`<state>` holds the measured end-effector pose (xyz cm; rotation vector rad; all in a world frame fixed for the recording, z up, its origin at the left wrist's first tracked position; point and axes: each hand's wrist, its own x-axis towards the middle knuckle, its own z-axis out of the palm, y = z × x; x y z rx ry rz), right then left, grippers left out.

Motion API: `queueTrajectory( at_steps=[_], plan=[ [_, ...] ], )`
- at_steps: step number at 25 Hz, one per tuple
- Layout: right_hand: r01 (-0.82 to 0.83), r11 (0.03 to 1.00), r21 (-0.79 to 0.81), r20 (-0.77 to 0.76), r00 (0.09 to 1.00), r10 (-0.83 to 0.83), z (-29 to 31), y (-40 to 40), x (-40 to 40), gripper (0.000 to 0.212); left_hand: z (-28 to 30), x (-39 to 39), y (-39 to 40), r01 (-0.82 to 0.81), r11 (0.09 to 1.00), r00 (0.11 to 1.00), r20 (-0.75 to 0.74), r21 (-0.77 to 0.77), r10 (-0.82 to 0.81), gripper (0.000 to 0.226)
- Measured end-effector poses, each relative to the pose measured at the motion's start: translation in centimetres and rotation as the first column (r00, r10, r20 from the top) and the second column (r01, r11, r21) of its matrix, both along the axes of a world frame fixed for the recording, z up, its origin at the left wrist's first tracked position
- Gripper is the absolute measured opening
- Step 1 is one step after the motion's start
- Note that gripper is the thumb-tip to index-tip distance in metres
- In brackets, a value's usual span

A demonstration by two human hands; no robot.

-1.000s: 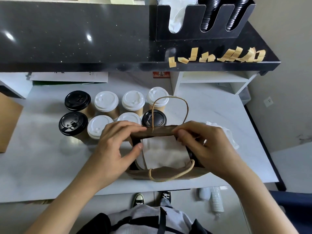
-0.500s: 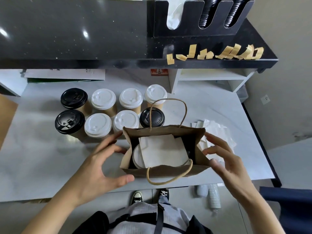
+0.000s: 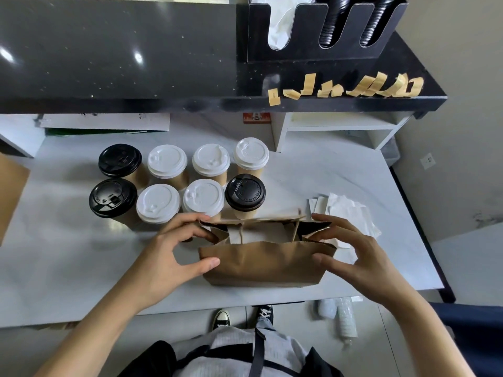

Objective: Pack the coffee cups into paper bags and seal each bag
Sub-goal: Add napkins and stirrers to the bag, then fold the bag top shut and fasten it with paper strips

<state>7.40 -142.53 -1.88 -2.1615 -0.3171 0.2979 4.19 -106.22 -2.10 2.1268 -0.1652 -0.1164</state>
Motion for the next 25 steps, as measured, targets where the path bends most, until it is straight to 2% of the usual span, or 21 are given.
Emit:
queueTrajectory(
  at_steps=[3, 6, 9, 12, 16, 21, 25],
  plan=[
    [0.076, 0.997, 0.025, 0.026, 0.997, -0.076, -0.5, 0.2, 0.1, 0.014, -0.6, 0.1, -0.3, -0.081, 0.996, 0.997, 0.014, -0.031, 0.081, 0.042],
    [0.16, 0.985, 0.065, 0.052, 0.985, -0.164, -1.3, 0.5, -0.1, 0.017, -1.1, 0.3, -0.4, -0.151, 0.983, 0.988, -0.03, -0.103, 0.149, 0.051],
    [0.192, 0.977, 0.097, 0.046, 0.979, -0.197, -1.9, 0.5, -0.3, 0.023, -1.2, 0.4, -0.5, -0.081, 0.992, 0.997, -0.012, -0.1, 0.08, 0.062],
    [0.219, 0.968, 0.122, 0.025, 0.974, -0.224, -2.2, 0.5, -0.1, 0.033, -1.0, 0.8, -1.1, -0.001, 1.0, 0.999, 0.032, -0.009, 0.001, 0.044],
    [0.182, 0.966, 0.185, 0.046, 0.98, -0.194, -1.8, 0.2, 0.1, 0.053, -1.0, 1.2, -1.4, 0.042, 0.997, 0.997, 0.06, -0.062, -0.038, 0.03],
    [0.19, 0.963, 0.19, 0.111, 0.971, -0.214, -1.4, 0.3, 0.1, 0.019, -1.3, 1.4, -1.7, 0.042, 0.992, 0.997, 0.067, -0.118, -0.034, 0.025],
    [0.221, 0.948, 0.231, 0.104, 0.963, -0.25, -1.4, 0.3, 0.2, 0.012, -1.2, 1.6, -2.2, 0.014, 0.992, 0.998, 0.065, -0.123, -0.006, 0.021]
  ],
)
